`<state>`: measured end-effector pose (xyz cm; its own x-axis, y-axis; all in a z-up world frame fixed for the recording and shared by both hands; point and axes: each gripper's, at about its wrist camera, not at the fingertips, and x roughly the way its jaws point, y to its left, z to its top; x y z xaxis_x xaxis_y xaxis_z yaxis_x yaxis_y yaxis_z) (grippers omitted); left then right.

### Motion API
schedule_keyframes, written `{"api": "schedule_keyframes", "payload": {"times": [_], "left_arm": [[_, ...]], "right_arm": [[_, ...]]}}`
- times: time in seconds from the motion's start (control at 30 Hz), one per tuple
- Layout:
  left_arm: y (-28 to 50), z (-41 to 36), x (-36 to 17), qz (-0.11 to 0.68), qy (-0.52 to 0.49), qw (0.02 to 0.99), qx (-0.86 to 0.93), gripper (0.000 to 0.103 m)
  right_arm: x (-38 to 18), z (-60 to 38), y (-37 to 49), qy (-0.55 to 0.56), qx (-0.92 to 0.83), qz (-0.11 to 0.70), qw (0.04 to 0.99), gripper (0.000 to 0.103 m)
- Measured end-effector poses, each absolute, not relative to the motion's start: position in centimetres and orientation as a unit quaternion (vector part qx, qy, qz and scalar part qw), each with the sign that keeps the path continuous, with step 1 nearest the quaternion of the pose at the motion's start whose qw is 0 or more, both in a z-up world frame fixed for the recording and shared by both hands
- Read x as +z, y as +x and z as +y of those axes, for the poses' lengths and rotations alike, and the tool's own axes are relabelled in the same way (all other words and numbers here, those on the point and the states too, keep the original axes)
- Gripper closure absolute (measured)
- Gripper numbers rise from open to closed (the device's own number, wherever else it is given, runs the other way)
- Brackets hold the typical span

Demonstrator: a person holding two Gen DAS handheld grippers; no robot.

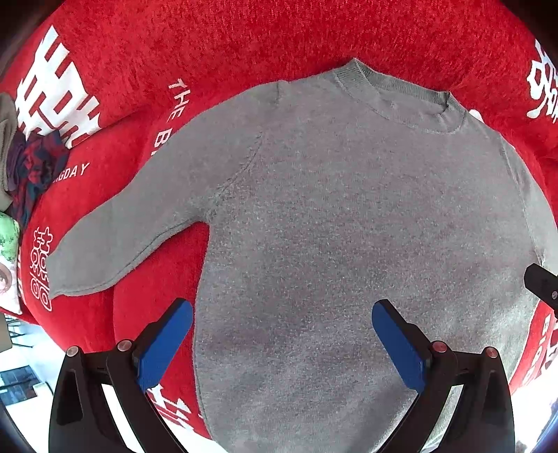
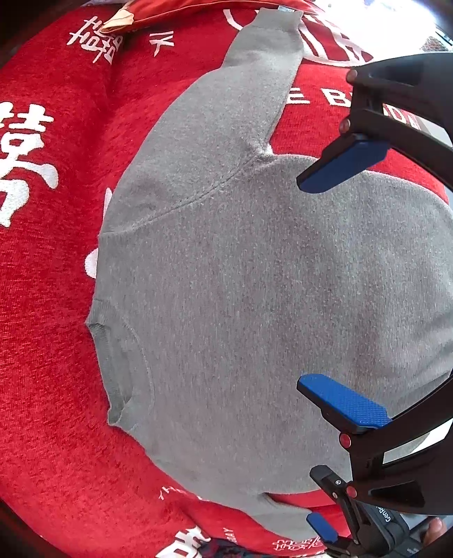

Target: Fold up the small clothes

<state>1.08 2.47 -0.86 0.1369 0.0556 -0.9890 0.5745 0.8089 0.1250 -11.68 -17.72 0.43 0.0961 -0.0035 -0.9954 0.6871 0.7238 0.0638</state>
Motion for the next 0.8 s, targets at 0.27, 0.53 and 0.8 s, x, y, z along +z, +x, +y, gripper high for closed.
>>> {"api": "schedule_keyframes", "payload": {"times": [0.27, 0.53, 0.8], "left_arm": [[1.4, 2.72, -0.74, 0.635, 0.246, 0.709, -0.182, 0.0], [1.38, 2.7, -0.76, 0.638, 0.243, 0.708, -0.183, 0.0], [1.44, 3.09, -0.75, 0.641, 0.241, 0.706, -0.181, 0.0]], "right_arm": [[0.28, -17.68, -11.65, 0.278, -0.247, 0.625, 0.686, 0.0], [0.21, -17.61, -11.6, 0.278, -0.248, 0.626, 0.686, 0.0], [0.21, -17.39, -11.56, 0.281, -0.248, 0.623, 0.686, 0.0]]}}
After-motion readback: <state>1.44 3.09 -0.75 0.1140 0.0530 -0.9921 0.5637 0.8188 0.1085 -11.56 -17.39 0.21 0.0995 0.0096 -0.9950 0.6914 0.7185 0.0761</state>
